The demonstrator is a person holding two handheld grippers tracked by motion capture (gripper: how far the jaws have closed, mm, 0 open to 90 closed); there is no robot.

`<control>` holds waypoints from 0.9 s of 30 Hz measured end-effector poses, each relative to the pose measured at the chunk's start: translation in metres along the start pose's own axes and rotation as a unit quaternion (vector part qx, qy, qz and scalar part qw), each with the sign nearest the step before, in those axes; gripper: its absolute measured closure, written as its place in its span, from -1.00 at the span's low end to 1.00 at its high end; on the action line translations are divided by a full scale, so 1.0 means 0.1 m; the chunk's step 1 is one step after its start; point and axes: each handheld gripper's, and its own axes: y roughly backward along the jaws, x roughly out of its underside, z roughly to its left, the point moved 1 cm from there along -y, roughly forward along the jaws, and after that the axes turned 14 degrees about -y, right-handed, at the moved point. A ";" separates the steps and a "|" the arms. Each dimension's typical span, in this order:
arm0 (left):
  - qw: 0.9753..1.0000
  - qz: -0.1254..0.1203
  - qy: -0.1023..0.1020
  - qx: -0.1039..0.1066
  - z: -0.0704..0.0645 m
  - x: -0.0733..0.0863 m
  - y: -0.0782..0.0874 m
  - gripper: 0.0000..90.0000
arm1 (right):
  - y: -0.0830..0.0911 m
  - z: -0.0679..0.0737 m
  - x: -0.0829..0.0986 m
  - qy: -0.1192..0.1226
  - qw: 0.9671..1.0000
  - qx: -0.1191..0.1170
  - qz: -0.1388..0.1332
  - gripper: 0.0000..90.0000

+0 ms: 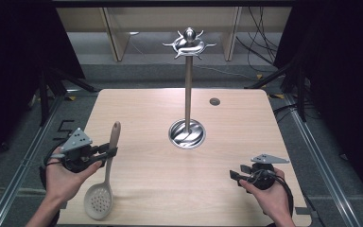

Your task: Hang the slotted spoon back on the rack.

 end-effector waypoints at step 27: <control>0.995 -0.094 -0.020 -0.026 0.03 -0.69 -0.11 0.58 | 0.00 -0.01 0.00 -0.002 1.000 0.001 -0.004 0.01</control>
